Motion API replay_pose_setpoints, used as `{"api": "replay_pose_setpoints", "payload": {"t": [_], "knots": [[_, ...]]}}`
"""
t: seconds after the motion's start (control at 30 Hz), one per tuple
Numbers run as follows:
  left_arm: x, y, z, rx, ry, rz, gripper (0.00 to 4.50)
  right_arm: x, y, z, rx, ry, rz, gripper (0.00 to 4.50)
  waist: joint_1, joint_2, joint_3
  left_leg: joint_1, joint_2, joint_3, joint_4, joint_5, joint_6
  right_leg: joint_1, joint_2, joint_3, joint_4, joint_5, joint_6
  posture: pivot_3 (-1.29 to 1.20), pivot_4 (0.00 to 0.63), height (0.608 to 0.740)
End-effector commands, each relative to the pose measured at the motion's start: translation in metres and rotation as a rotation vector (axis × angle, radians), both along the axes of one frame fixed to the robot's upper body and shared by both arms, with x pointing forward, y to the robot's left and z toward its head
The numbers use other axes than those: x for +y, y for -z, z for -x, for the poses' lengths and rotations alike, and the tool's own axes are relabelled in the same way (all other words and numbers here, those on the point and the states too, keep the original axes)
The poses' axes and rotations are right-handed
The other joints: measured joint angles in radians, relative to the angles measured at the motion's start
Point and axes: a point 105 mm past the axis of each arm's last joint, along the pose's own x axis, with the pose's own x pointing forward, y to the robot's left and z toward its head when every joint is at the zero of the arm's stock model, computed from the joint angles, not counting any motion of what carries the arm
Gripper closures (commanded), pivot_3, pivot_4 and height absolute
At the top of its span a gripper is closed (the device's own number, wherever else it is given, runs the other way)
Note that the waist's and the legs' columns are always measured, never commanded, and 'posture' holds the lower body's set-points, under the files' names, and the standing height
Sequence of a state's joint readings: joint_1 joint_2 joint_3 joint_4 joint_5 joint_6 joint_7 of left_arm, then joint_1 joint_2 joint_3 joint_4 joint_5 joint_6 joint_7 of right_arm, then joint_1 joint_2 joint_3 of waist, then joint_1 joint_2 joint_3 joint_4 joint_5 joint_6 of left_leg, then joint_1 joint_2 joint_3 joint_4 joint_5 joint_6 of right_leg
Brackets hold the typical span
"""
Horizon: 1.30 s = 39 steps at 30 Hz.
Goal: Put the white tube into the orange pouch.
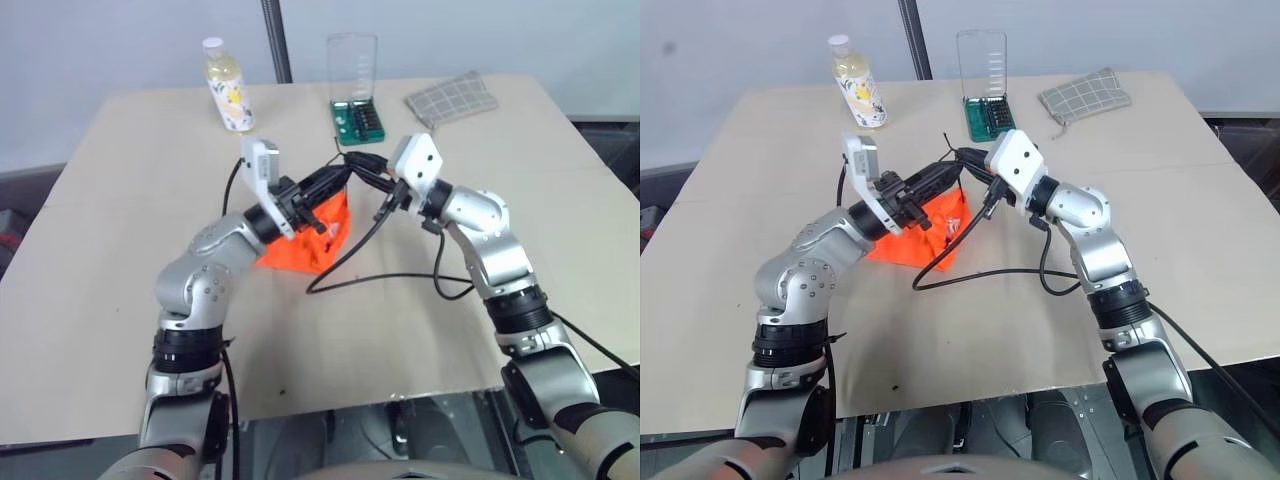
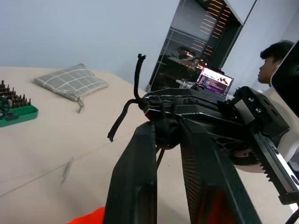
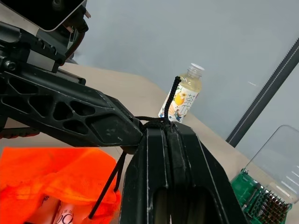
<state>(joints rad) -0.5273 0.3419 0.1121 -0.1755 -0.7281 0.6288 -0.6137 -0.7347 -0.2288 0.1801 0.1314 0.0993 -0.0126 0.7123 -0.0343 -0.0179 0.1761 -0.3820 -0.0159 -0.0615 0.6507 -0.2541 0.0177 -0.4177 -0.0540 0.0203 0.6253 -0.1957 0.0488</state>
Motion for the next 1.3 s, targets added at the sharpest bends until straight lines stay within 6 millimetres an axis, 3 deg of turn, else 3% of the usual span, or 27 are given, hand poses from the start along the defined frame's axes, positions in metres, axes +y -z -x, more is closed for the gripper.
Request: {"api": "replay_pose_setpoints", "payload": {"t": [0.03, 0.17, 0.47, 0.77, 0.93, 1.1, 1.3], "knots": [[-0.005, -0.008, 0.003, -0.054, 0.011, -0.028, 4.31, 0.009, -0.016, 0.012, -0.074, -0.049, -0.015, 4.50, 0.000, 0.000, 0.000, 0.000, 0.000, 0.000, 0.000, 0.000, 0.000, 0.000, 0.000, 0.000, 0.000, 0.000, 0.000, 0.00, 0.150, 0.740], [-0.006, 0.004, 0.003, -0.044, 0.005, -0.083, 4.31, 0.007, -0.025, 0.011, -0.097, -0.037, -0.040, 4.50, 0.000, 0.000, 0.000, 0.000, 0.000, 0.000, 0.000, 0.000, 0.000, 0.000, 0.000, 0.000, 0.000, 0.000, 0.000, 0.00, 0.150, 0.740], [-0.007, 0.018, 0.005, -0.044, 0.000, -0.164, 4.31, -0.016, -0.095, 0.009, -0.159, 0.020, -0.293, 4.50, 0.001, 0.000, 0.000, 0.000, 0.000, -0.001, 0.000, 0.000, 0.000, -0.001, 0.000, 0.000, 0.000, 0.000, 0.000, 0.00, 0.150, 0.740], [0.003, 0.042, 0.010, -0.009, -0.013, -0.249, 4.31, -0.053, -0.160, 0.010, -0.199, 0.073, -0.527, 4.50, 0.000, 0.000, 0.000, -0.003, 0.000, 0.000, -0.001, 0.000, 0.000, -0.004, 0.000, 0.001, 0.001, 0.000, 0.000, 0.00, 0.150, 0.740], [0.008, 0.056, 0.012, 0.010, -0.032, -0.284, 4.31, -0.073, -0.175, 0.007, -0.177, 0.108, -0.635, 4.50, 0.000, 0.000, 0.000, -0.003, 0.000, 0.001, -0.001, 0.000, 0.001, -0.005, -0.001, 0.002, 0.001, 0.000, 0.000, 0.00, 0.150, 0.740], [0.009, 0.064, 0.015, 0.005, -0.026, -0.302, 4.31, -0.082, -0.173, 0.001, -0.138, 0.132, -0.672, 4.50, 0.000, 0.000, 0.000, -0.003, 0.000, 0.001, -0.001, 0.000, 0.001, -0.005, 0.000, 0.002, 0.001, 0.000, 0.000, 0.00, 0.150, 0.740], [0.005, 0.064, 0.018, -0.011, -0.008, -0.315, 1.64, -0.077, -0.158, 0.000, -0.120, 0.133, -0.610, 4.50, 0.004, 0.001, 0.000, -0.005, 0.000, 0.002, -0.001, -0.001, 0.001, -0.006, -0.001, 0.001, 0.000, 0.000, 0.000, 0.00, 0.150, 0.740]]}}
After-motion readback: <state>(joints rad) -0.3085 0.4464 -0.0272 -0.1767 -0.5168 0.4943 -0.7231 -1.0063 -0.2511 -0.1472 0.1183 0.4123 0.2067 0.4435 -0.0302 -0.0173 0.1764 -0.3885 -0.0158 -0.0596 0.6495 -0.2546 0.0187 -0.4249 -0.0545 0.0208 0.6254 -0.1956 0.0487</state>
